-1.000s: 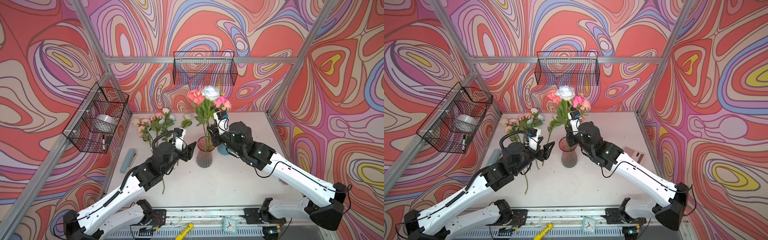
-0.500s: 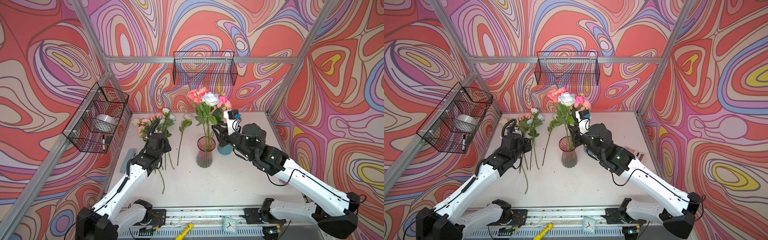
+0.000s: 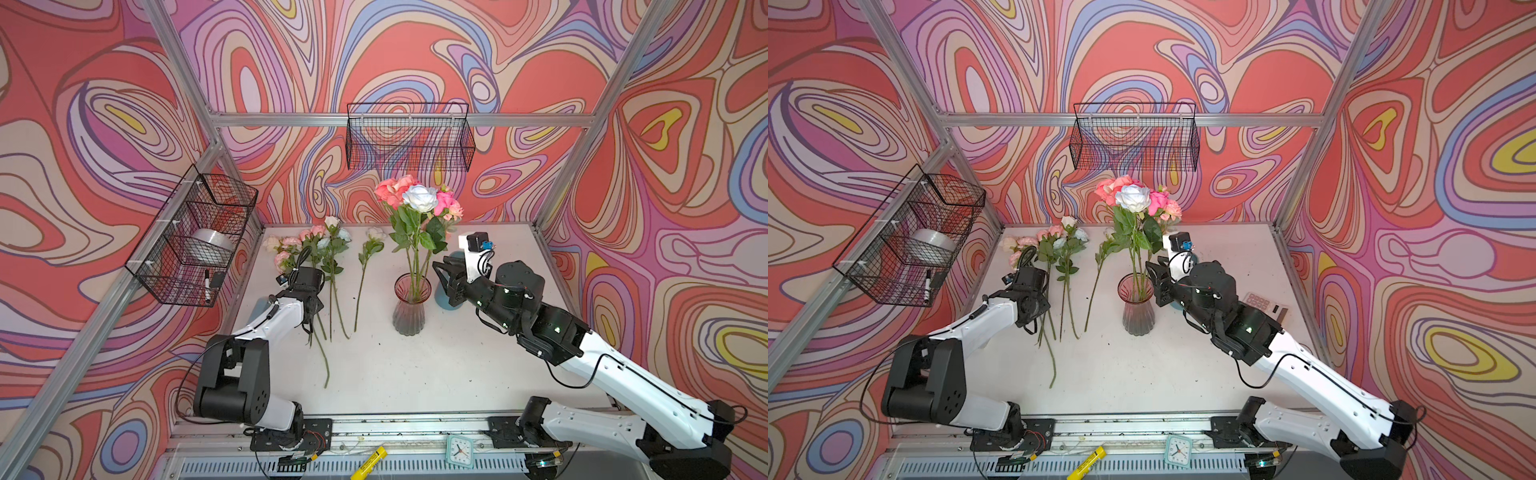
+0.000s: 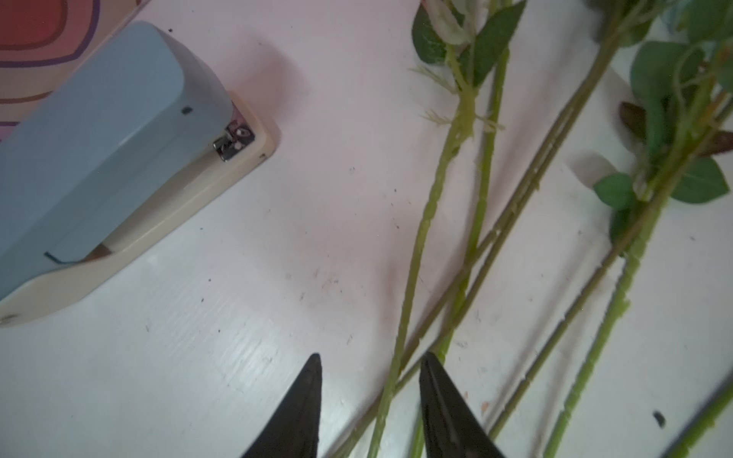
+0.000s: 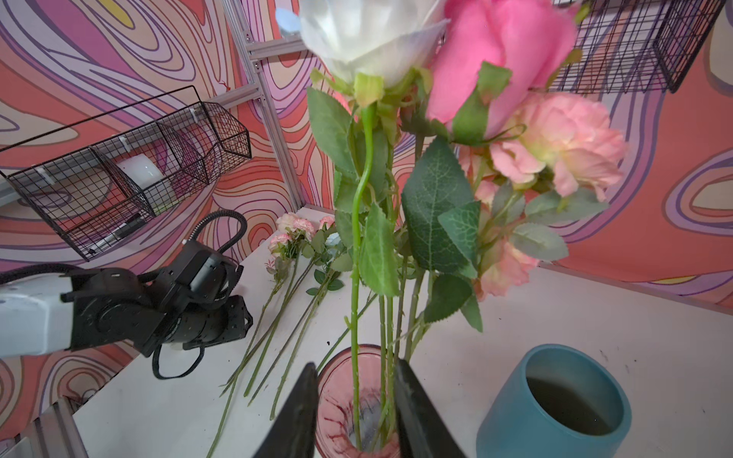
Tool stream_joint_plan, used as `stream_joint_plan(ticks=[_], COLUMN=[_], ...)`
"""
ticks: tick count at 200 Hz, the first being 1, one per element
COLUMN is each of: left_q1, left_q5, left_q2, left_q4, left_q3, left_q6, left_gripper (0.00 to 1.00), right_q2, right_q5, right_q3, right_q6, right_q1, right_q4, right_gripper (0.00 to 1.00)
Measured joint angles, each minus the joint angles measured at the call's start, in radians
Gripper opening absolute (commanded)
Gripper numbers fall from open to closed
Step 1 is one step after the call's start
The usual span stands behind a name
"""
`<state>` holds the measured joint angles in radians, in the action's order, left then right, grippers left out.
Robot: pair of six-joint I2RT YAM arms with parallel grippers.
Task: Arrange flowers in a vase
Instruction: Pick up the flower from the flowers.
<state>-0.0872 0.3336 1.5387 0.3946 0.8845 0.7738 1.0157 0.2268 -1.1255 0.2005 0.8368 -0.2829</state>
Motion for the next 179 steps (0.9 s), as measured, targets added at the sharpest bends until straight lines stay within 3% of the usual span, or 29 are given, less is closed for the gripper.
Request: stream_joint_plan(ticks=[48, 127, 179], left_q1=[0.029, 0.035, 0.035], left_q5=[-0.088, -0.111, -0.121], left_q2=[0.169, 0.199, 0.169], left_q4=[-0.051, -0.052, -0.043], left_q3=[0.113, 0.113, 0.108], left_q6=[-0.098, -0.101, -0.109], left_gripper=[0.24, 0.00, 0.00], right_q2=[-0.051, -0.072, -0.092], right_q5=[0.017, 0.021, 0.028], right_q3=[0.019, 0.042, 0.047], right_q6=[0.004, 0.004, 0.005], right_q1=[0.000, 0.000, 0.000], right_q4=[-0.011, -0.033, -0.044], right_gripper=[0.34, 0.34, 0.34])
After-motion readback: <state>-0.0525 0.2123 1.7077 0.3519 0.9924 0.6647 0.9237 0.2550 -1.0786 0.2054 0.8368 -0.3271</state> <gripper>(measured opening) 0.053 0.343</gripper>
